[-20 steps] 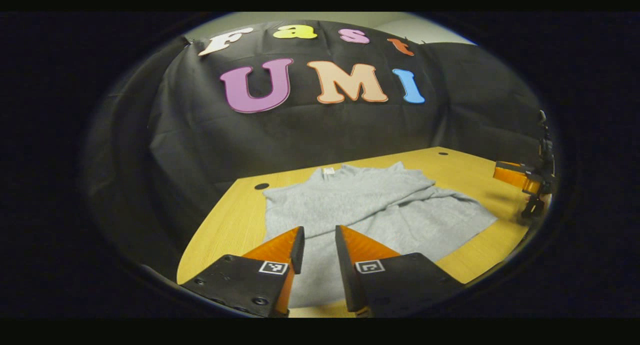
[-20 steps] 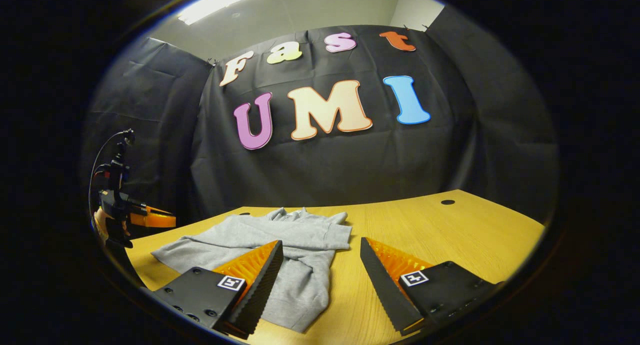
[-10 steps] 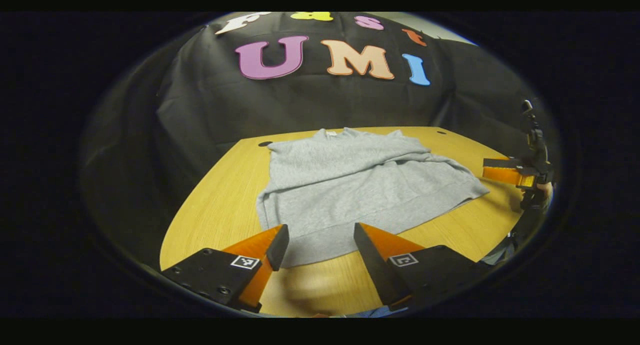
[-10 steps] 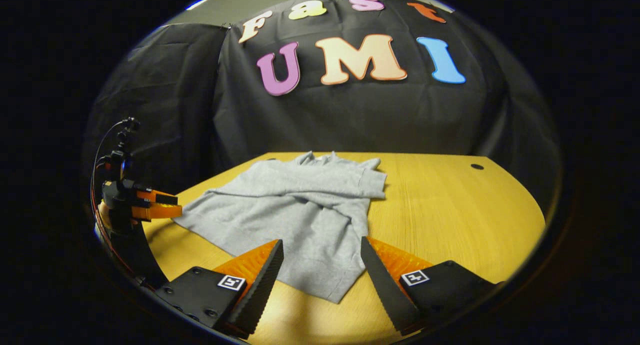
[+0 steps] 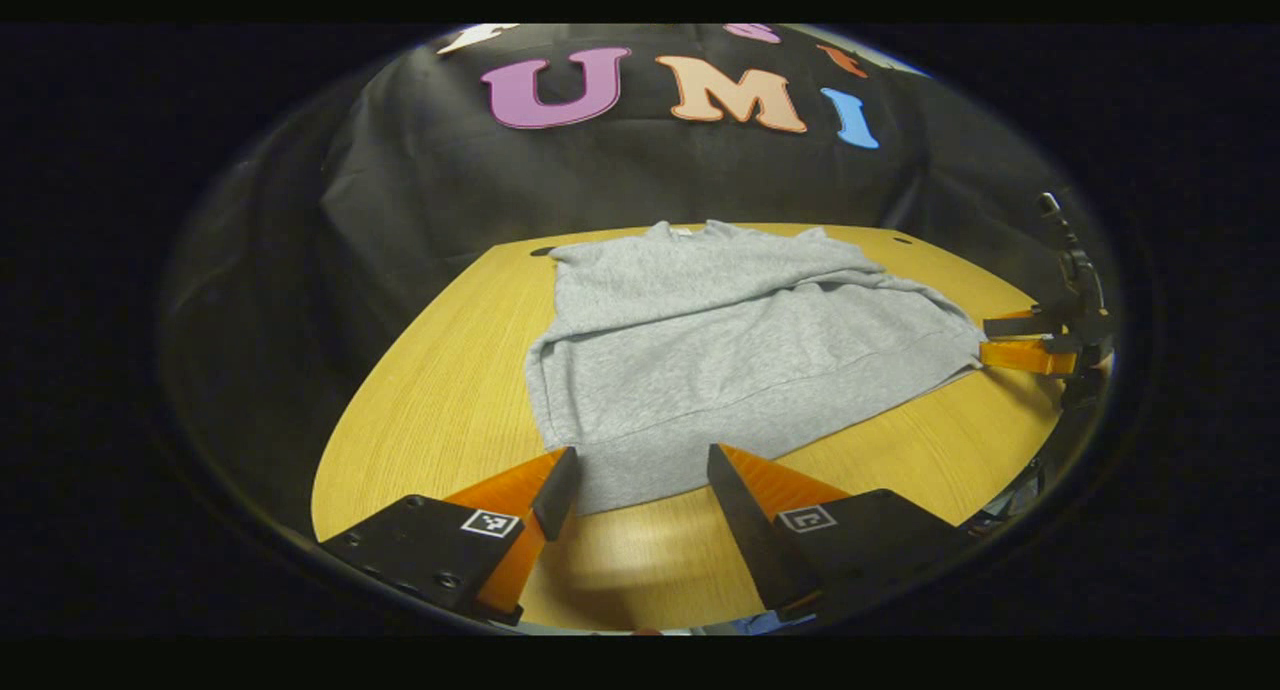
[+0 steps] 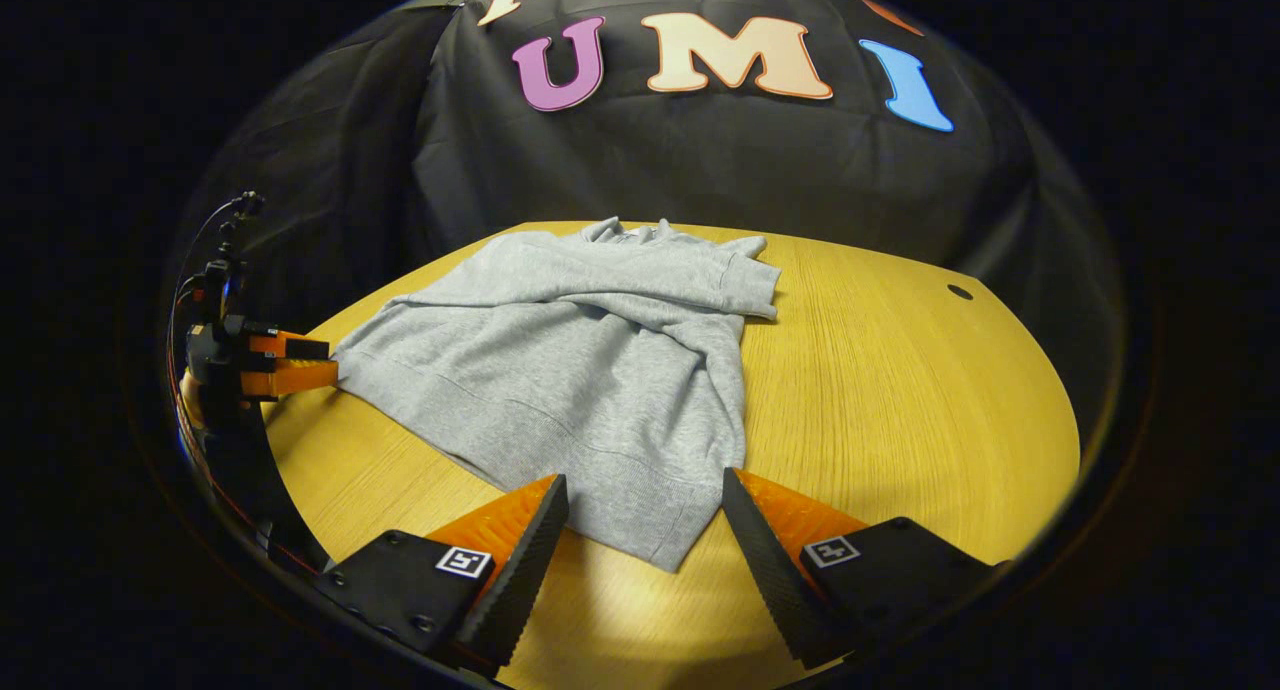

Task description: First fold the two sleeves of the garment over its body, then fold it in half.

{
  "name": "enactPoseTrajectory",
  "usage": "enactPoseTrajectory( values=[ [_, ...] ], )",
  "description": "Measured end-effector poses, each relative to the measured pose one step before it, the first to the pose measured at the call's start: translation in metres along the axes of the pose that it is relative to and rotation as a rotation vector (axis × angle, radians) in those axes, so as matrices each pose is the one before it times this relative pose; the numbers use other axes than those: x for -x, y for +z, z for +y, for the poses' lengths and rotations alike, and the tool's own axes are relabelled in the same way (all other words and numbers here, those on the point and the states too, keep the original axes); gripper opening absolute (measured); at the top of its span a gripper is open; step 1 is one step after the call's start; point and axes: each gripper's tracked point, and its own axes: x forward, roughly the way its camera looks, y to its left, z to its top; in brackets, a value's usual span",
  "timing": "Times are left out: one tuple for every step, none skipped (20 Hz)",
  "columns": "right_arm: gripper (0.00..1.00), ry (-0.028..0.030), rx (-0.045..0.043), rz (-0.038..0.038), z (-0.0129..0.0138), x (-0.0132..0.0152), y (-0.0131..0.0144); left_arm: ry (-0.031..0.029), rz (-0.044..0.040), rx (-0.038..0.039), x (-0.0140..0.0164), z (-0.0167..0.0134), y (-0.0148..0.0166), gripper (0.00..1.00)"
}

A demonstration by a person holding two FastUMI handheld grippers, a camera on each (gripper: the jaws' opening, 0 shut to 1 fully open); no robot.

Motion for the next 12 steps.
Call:
enactPoseTrajectory(
  values=[
    [0.97,0.0002,-0.00356,0.00319,0.00031,-0.0008,0.00014,-0.00057,-0.00025,0.00585,0.00002,0.0004,-0.0008,0.79],
    [0.92,0.00052,-0.00569,0.0035,-0.00071,0.00012,-0.00194,-0.00122,-0.0012,0.00473,-0.00069,0.00044,0.00049,0.79],
    [0.92,0.00176,-0.00602,0.00523,-0.00096,0.00042,-0.00109,-0.00138,0.00466,0.00154,0.00028,0.00014,-0.00138,0.79],
    [0.97,0.00184,-0.00668,0.00693,-0.00024,-0.00102,-0.00107,-0.00054,0.00152,0.00344,-0.00016,-0.00016,-0.00072,0.79],
    [0.92,-0.00097,-0.00488,-0.00283,0.00077,-0.00088,0.00033,-0.00576,0.0026,-0.00171,-0.00069,-0.00137,-0.00041,0.79],
    [0.93,-0.00008,0.00516,0.00128,0.00012,-0.00134,-0.00086,-0.00866,0.00254,-0.00299,0.00073,-0.00193,-0.00001,0.8],
    [0.92,-0.00092,0.00625,-0.00513,-0.00042,-0.00075,-0.00272,-0.00373,0.0015,-0.0018,0.00056,0.0002,-0.00027,0.79],
    [0.97,0.00357,0.00148,0.00206,0.00135,-0.00107,-0.0012,-0.00824,0.00218,0.00188,0.00079,-0.00089,0.00098,0.76],
    [0.95,0.00863,0.00048,-0.00377,0.00207,-0.00042,0.0013,-0.00729,-0.00069,0.00026,0.00023,-0.00266,-0.00076,0.74],
    [0.92,0.01459,-0.00254,0.00126,0.00398,-0.00011,0.00041,-0.01184,-0.00095,-0.00197,-0.00128,-0.00477,-0.00013,0.67],
    [0.85,0.01447,-0.00295,-0.00262,0.00311,-0.00112,-0.0007,-0.01106,-0.00369,-0.0043,-0.00091,-0.00444,0.00081,0.6],
    [0.72,0.02862,-0.00788,-0.00167,0.00621,-0.00017,-0.00362,-0.01276,-0.00212,-0.00601,-0.00111,-0.00317,0.00059,0.53]
  ],
)
